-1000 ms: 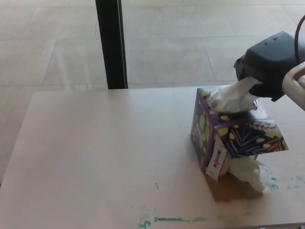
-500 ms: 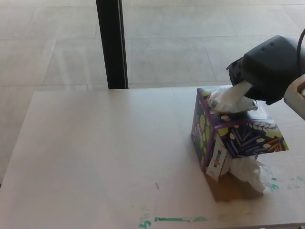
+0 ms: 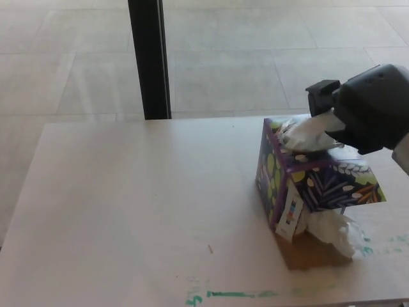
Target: The robot uses its right hand to pull out a tissue from the tissue box kept in the middle of the desk and put it on the right side
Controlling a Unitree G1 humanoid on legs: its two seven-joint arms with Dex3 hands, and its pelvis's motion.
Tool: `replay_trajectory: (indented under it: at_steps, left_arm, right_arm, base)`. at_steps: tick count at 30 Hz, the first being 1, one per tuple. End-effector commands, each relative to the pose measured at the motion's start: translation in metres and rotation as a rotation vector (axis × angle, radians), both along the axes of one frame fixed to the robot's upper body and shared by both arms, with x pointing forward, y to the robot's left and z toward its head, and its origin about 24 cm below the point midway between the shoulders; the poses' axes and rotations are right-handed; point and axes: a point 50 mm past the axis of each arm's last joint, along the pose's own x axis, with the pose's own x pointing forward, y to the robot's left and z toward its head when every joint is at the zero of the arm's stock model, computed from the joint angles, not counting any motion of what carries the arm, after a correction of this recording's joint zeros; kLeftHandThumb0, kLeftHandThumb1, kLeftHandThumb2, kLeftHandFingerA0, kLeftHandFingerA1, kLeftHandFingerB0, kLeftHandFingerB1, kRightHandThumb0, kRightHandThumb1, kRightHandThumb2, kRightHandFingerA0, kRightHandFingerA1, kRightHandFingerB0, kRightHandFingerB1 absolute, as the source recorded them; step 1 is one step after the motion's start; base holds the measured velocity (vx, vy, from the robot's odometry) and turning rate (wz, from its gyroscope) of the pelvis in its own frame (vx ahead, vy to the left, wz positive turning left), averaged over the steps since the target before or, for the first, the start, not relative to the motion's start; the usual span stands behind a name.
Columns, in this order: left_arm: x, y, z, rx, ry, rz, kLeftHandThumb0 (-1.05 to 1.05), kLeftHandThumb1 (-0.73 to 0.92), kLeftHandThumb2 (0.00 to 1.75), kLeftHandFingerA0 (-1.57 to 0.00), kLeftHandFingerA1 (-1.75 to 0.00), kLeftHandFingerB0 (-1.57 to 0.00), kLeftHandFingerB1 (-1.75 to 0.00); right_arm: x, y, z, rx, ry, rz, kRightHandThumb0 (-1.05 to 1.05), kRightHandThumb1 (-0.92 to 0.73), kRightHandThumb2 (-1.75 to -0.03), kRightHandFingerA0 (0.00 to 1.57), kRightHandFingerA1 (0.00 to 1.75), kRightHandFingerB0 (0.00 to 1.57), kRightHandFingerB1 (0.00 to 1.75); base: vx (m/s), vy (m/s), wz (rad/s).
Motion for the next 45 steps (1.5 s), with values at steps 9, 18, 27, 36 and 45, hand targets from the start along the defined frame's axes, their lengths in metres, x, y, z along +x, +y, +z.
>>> replay_trajectory:
  at_steps: [9, 18, 27, 36, 45]
  left_arm:
    - [-0.006, 0.003, 0.002, -0.010, -0.025, 0.073, -0.81, 0.86, 0.66, -0.56, -0.47, -0.52, -0.43]
    - [-0.004, 0.005, 0.003, -0.019, -0.042, 0.078, -0.82, 0.86, 0.65, -0.58, -0.53, -0.52, -0.45]
    - [-0.009, 0.005, 0.003, -0.007, -0.027, 0.087, -0.84, 0.86, 0.66, -0.57, -0.50, -0.53, -0.44]
    - [-0.010, 0.009, 0.005, 0.006, -0.018, 0.066, -0.83, 0.86, 0.66, -0.57, -0.49, -0.53, -0.44]
    - [-0.009, 0.010, 0.007, 0.005, -0.019, 0.060, -0.81, 0.88, 0.66, -0.56, -0.50, -0.50, -0.43]
  right_arm:
    - [0.001, -0.030, 0.070, 0.370, -0.468, -0.038, -0.20, -0.52, -1.18, 0.92, 1.75, 0.77, 1.56]
    - [-0.001, -0.046, 0.108, 0.384, -0.596, -0.040, -0.18, -0.39, -1.38, 1.02, 1.71, 0.87, 1.51]
    - [-0.003, -0.056, 0.124, 0.387, -0.581, -0.045, -0.21, -0.38, -1.33, 0.99, 1.75, 0.82, 1.55]
    - [-0.021, -0.098, 0.175, 0.297, -0.702, -0.163, -0.22, -0.43, -1.30, 0.97, 1.70, 0.81, 1.49]
    - [-0.032, -0.139, 0.143, -0.026, -0.507, -0.293, -0.19, -0.57, -0.90, 0.92, 1.69, 0.75, 1.48]
  base:
    - [0.00, 0.000, 0.00]
    - [0.00, 0.000, 0.00]
    - [0.00, 0.000, 0.00]
    - [0.00, 0.000, 0.00]
    - [0.00, 0.000, 0.00]
